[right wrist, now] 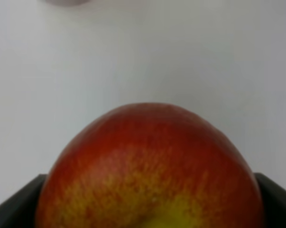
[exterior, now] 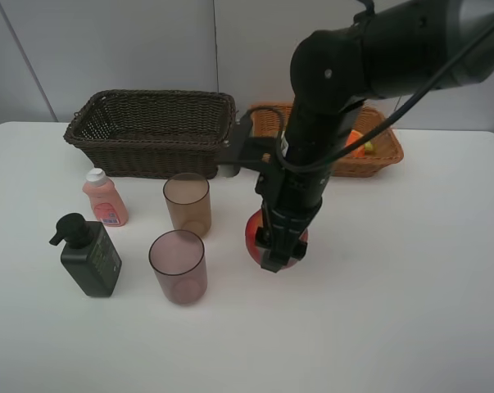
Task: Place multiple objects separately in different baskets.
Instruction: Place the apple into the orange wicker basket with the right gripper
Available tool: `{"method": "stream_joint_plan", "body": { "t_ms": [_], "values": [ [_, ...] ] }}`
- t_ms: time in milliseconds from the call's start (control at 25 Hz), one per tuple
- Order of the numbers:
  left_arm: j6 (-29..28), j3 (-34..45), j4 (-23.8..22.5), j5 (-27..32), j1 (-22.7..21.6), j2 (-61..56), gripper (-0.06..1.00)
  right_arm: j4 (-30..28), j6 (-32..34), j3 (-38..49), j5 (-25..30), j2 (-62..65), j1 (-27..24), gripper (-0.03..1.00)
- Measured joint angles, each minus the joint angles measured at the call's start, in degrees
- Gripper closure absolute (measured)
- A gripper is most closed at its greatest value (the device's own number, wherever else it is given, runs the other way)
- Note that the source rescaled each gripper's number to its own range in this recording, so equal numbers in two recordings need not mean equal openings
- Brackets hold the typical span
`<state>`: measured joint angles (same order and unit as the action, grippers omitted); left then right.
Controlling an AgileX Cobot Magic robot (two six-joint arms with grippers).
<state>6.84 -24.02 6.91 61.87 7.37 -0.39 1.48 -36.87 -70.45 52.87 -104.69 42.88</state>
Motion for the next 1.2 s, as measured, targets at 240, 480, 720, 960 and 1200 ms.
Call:
{"method": "stream_joint_plan", "body": {
  "t_ms": [240, 480, 720, 960, 1200],
  "values": [
    [0.00, 0.00, 0.00, 0.00, 0.00, 0.00, -0.03, -2.22, 0.00, -6.61, 1.66, 0.00, -2.87, 0.27],
    [0.00, 0.00, 0.00, 0.00, 0.00, 0.00, -0.03, -2.41, 0.00, -11.43, -2.18, 0.00, -7.71, 0.27],
    [0.00, 0.00, 0.00, 0.00, 0.00, 0.00, -0.03, -3.41, 0.00, -12.67, -12.45, -0.05, -13.62, 0.27],
    [0.00, 0.00, 0.00, 0.00, 0.00, 0.00, -0.03, -3.53, 0.00, -12.82, -22.73, -2.09, -19.01, 0.27],
    [0.00, 0.00, 0.00, 0.00, 0.00, 0.00, -0.03, -3.53, 0.00, -12.82, -30.21, -6.51, -22.84, 0.27]
  ]
}}
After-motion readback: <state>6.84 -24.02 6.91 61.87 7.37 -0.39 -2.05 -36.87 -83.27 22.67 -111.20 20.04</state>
